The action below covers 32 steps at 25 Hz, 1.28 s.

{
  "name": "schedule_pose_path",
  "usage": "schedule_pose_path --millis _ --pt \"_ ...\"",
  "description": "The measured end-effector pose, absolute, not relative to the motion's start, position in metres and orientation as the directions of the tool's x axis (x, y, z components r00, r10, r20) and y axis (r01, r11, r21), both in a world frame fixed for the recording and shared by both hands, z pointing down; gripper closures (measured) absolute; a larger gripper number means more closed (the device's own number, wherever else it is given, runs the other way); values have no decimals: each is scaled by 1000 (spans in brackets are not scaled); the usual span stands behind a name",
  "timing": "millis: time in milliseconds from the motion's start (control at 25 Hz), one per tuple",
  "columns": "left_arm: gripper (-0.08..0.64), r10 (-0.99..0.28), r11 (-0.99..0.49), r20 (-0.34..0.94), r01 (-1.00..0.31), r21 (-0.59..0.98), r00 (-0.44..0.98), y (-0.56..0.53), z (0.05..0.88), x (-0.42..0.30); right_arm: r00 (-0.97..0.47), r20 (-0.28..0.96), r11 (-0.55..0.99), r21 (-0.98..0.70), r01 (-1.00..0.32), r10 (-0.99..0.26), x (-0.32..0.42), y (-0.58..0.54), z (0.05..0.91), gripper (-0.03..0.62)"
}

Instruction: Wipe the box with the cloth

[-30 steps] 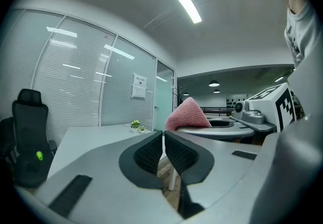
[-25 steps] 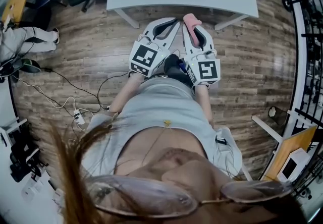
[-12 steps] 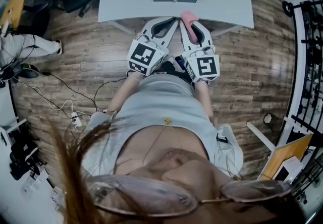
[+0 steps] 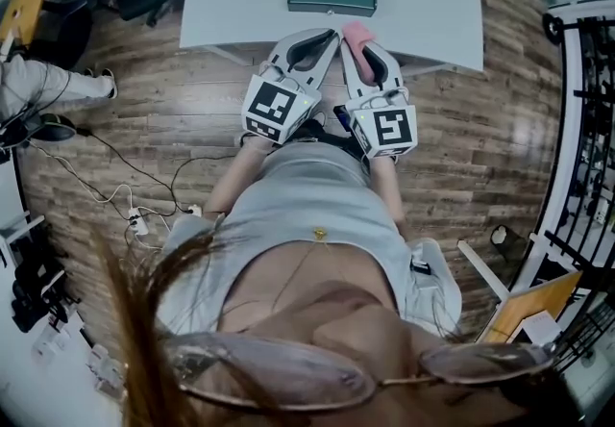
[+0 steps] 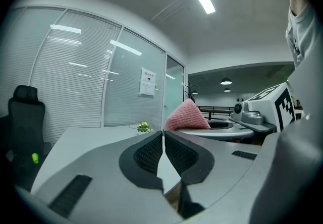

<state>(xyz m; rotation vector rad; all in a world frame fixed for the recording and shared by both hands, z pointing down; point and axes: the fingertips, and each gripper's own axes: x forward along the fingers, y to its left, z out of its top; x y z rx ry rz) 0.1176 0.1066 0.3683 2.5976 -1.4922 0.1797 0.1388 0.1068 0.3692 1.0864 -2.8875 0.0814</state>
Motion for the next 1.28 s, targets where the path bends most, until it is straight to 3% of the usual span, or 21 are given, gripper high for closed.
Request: schedule_pose_path --millis 1280 --pt "523 -750 -625 209 -776 84 627 -64 390 49 -606 151 609 -28 -793 -781 94 -64 393 552"
